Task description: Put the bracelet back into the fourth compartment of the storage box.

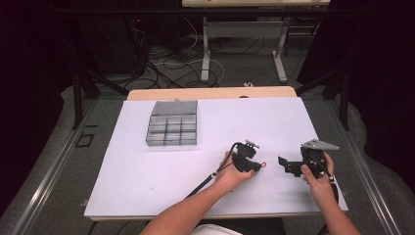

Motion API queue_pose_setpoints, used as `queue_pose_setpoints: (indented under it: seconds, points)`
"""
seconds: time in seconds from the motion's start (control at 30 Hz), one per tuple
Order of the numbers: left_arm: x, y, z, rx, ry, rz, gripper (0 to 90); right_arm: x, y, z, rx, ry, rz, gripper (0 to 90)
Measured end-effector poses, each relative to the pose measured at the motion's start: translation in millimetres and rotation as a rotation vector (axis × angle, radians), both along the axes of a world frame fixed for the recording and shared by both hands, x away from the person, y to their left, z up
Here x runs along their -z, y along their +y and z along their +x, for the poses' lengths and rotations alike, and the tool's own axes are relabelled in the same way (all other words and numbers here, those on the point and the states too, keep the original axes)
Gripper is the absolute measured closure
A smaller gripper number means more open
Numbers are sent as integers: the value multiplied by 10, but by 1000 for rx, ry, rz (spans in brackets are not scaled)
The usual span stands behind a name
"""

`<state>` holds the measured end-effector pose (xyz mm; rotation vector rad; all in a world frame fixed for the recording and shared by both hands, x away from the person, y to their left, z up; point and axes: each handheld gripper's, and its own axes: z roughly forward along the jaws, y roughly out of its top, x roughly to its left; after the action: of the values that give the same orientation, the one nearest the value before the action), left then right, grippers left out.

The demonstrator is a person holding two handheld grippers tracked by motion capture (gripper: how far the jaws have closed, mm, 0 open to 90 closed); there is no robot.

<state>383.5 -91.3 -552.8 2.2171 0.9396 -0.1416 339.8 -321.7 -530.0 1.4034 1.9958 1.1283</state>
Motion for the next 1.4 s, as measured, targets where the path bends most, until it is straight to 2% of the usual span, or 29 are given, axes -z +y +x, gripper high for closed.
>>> queue_pose_setpoints:
  seconds: [0.4, 0.67, 0.73, 1.4]
  points:
    - [-23, 46, 30, 0, -9, 8, 900, -1, -3, 1, 0, -5, -4, 0]
    - [-72, 131, 82, -28, -32, -4, 900, 0, 0, 0, 1, -2, -1, 0]
    - [-85, 148, 90, -41, -27, -11, 900, 0, -3, 2, 0, -3, -4, 0]
    - [-232, 512, 282, -110, -84, -17, 900, 5, 0, 1, 4, 0, -3, 0]
